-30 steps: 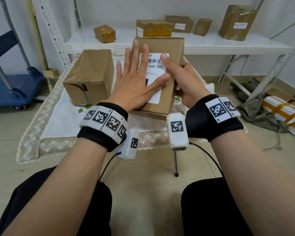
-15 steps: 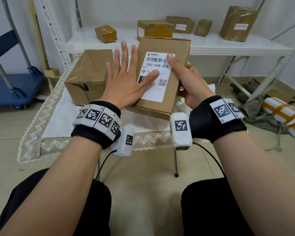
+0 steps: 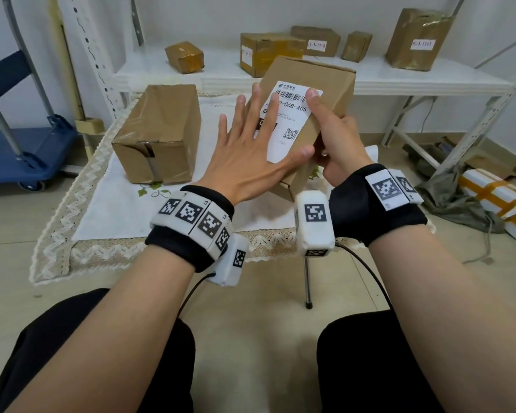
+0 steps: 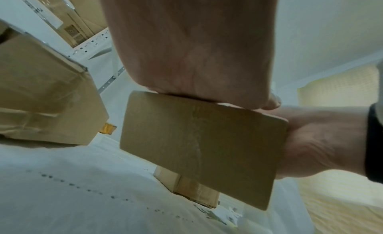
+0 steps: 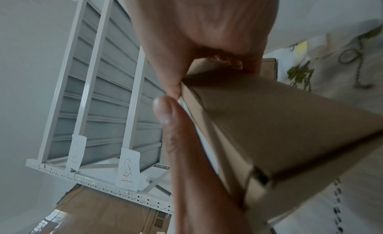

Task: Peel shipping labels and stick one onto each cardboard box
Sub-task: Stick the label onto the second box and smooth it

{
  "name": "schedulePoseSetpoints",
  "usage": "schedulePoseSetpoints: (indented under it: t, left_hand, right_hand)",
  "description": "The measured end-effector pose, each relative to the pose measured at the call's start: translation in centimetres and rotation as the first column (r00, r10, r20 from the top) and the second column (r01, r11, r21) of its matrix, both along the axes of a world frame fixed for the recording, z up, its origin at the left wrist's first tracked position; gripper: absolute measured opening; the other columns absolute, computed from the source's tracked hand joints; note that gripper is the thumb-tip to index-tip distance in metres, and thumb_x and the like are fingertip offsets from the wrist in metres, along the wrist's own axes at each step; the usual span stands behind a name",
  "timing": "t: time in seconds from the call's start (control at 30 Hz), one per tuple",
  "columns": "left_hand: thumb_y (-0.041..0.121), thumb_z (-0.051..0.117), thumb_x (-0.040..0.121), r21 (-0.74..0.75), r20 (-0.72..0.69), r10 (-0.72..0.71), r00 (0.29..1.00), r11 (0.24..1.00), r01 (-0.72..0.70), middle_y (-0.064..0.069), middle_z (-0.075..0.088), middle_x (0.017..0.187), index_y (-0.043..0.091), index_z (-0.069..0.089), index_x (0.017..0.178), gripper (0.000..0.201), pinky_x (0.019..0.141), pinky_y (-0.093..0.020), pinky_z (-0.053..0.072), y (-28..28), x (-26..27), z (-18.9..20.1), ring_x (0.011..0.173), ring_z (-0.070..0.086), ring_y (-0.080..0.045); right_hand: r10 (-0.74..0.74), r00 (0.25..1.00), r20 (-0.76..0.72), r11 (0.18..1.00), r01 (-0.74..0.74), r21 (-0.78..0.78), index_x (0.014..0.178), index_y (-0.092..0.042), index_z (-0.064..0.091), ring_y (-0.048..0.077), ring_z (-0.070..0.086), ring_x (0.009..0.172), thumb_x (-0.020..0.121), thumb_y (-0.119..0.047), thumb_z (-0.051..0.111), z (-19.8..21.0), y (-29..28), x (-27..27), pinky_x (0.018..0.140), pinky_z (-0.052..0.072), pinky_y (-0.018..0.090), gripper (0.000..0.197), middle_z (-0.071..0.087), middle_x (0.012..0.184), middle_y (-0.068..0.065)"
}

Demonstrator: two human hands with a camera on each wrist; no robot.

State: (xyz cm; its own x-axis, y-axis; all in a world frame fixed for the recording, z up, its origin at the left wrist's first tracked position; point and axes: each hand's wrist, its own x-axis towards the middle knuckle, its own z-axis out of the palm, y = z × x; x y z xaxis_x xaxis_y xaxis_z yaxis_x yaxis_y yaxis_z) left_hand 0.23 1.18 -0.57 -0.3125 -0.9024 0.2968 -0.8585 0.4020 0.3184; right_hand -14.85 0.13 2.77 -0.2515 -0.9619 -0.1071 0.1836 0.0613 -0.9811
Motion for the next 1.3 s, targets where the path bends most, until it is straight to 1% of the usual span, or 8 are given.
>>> schedulePoseSetpoints:
  t: [0.37, 0.53, 0.8, 0.97, 1.07, 1.17, 1.23, 1.3]
  left_hand:
    - [0.093, 0.006, 0.072, 0.058, -0.036, 0.089, 0.995, 0.994, -0.087, 0.001, -0.029, 0.167, 0.026, -0.015, 0.161, 0.113, 0.123, -0.051, -0.016, -0.9, 2.0, 0.1, 0.154, -0.026, -0.023]
    - [0.091, 0.009, 0.076, 0.016, -0.044, 0.061, 0.997, 0.998, -0.061, 0.001, -0.03, 0.167, 0.026, -0.016, 0.161, 0.11, 0.123, -0.051, -0.016, -0.7, 1.5, 0.6, 0.154, -0.026, -0.024]
    - [0.088, 0.014, 0.083, 0.037, -0.067, 0.064, 0.996, 0.997, -0.062, 0.001, -0.029, 0.167, 0.025, -0.016, 0.161, 0.105, 0.123, -0.052, -0.015, -0.9, 1.5, 0.3, 0.154, -0.026, -0.023]
    - [0.081, 0.017, 0.092, 0.09, -0.15, 0.13, 0.98, 0.989, -0.117, -0.001, -0.026, 0.168, 0.023, -0.016, 0.161, 0.096, 0.123, -0.052, -0.015, -0.9, 2.9, 1.0, 0.155, -0.023, -0.024]
    - [0.074, 0.018, 0.095, 0.168, -0.343, 0.17, 0.924, 0.979, -0.118, -0.001, -0.008, 0.172, 0.025, -0.012, 0.162, 0.088, 0.126, -0.053, -0.009, -1.0, 3.2, 1.9, 0.158, -0.007, -0.024]
    - [0.071, 0.034, 0.098, 0.28, -0.628, 0.232, 0.743, 0.958, -0.062, 0.013, 0.046, 0.15, 0.031, -0.003, 0.163, 0.085, 0.124, -0.046, 0.022, -1.5, 3.7, 2.1, 0.144, 0.037, -0.017]
    - [0.067, 0.046, 0.096, 0.354, -0.704, 0.311, 0.638, 0.933, -0.063, 0.023, 0.056, 0.128, 0.03, 0.013, 0.163, 0.083, 0.117, -0.037, 0.035, -2.2, 4.0, 1.8, 0.129, 0.05, -0.009]
    - [0.077, 0.053, 0.078, 0.405, -0.718, 0.352, 0.601, 0.913, -0.05, 0.016, 0.058, 0.141, 0.028, 0.035, 0.156, 0.093, 0.111, -0.039, 0.044, -2.5, 4.3, 1.7, 0.128, 0.057, -0.012]
  right_hand:
    - [-0.035, 0.999, 0.021, 0.999, 0.036, -0.028, 0.137, -0.014, 0.036, 0.014, 0.072, 0.099, 0.086, -0.05, 0.076, -0.2, -0.2, -0.3, 0.07, 0.058, 0.03, 0.074, 0.071, 0.116, 0.001]
    - [-0.02, 1.0, 0.005, 0.999, 0.02, -0.025, 0.137, -0.014, 0.039, 0.012, 0.072, 0.095, 0.088, -0.05, 0.074, -0.1, -0.1, -0.1, 0.056, 0.055, 0.021, 0.071, 0.071, 0.116, 0.0]
    - [0.023, 1.0, -0.014, 1.0, -0.024, -0.019, 0.136, -0.015, 0.041, 0.009, 0.072, 0.088, 0.089, -0.051, 0.072, 0.1, 0.2, -0.2, 0.054, 0.055, 0.021, 0.067, 0.073, 0.112, -0.001]
    - [0.055, 0.998, -0.005, 0.997, -0.055, -0.053, 0.137, -0.016, 0.047, 0.013, 0.076, 0.092, 0.088, -0.052, 0.072, 0.2, -0.1, -0.7, 0.066, 0.058, 0.027, 0.066, 0.076, 0.111, -0.002]
    - [0.089, 0.996, 0.001, 0.993, -0.089, -0.076, 0.137, -0.016, 0.051, 0.014, 0.076, 0.091, 0.088, -0.053, 0.071, 0.1, -0.2, -0.9, 0.071, 0.058, 0.031, 0.065, 0.078, 0.11, -0.001]
    - [0.145, 0.989, -0.014, 0.985, -0.146, -0.095, 0.136, -0.015, 0.054, 0.019, 0.075, 0.099, 0.088, -0.054, 0.071, -0.1, -0.2, -0.9, 0.083, 0.061, 0.037, 0.064, 0.077, 0.112, 0.002]
    - [0.172, 0.985, -0.026, 0.98, -0.174, -0.101, 0.134, -0.015, 0.056, 0.021, 0.075, 0.103, 0.091, -0.052, 0.069, -0.1, -0.1, -0.8, 0.091, 0.06, 0.04, 0.058, 0.077, 0.112, 0.001]
    - [0.194, 0.981, -0.027, 0.974, -0.196, -0.11, 0.134, -0.015, 0.058, 0.02, 0.075, 0.102, 0.094, -0.049, 0.066, 0.0, 0.2, -0.6, 0.09, 0.061, 0.039, 0.053, 0.077, 0.113, 0.001]
